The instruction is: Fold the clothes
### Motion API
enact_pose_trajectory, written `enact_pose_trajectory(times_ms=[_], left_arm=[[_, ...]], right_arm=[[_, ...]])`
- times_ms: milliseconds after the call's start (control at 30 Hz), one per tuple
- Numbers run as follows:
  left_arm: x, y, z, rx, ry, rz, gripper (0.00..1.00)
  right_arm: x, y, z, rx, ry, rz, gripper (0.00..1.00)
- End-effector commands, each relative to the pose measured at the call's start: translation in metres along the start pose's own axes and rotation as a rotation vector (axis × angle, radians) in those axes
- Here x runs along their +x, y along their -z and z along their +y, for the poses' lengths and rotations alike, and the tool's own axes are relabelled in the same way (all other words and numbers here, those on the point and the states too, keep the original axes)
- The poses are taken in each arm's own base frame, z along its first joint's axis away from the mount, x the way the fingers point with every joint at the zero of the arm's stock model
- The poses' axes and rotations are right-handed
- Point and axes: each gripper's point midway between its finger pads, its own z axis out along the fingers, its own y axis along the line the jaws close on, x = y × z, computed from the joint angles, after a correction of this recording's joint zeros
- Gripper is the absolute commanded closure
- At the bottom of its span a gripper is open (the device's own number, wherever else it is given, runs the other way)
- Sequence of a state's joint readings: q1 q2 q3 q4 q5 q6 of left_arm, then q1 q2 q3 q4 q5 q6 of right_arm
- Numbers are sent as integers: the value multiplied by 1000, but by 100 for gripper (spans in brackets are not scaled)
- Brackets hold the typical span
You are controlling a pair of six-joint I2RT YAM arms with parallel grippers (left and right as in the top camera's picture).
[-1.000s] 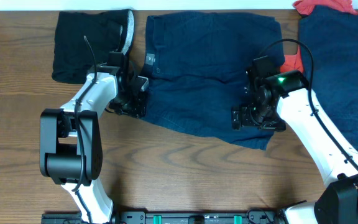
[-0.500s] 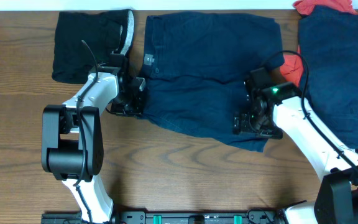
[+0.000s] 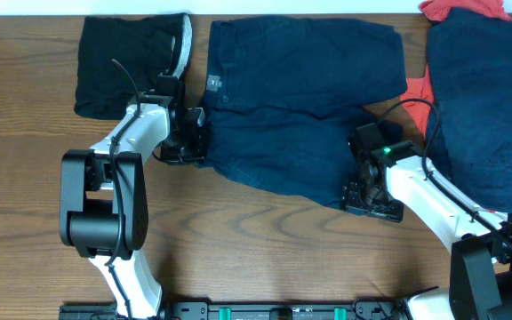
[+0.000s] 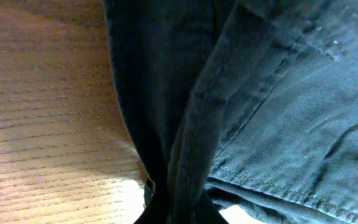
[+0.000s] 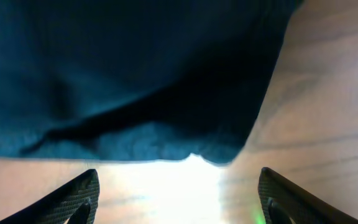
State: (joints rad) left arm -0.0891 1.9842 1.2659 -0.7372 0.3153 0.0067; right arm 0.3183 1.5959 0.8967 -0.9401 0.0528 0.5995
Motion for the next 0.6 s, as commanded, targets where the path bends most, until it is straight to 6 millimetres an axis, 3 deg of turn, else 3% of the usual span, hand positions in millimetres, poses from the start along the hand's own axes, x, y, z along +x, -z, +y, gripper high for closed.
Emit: enact_pose_trajectory(times_ms=[0, 267, 400, 567], left_arm=[[9, -15, 6, -15, 22, 41, 94], [9, -15, 6, -15, 22, 41, 94], [9, -15, 6, -15, 22, 41, 94], [8, -13, 6, -15, 20, 35, 94]], right_arm=[[-3, -6, -8, 37, -37, -39, 23], [4, -21, -14, 37, -75, -29, 53], [5, -22, -14, 36, -86, -25, 78], [2, -21, -17, 42, -96, -36, 87]])
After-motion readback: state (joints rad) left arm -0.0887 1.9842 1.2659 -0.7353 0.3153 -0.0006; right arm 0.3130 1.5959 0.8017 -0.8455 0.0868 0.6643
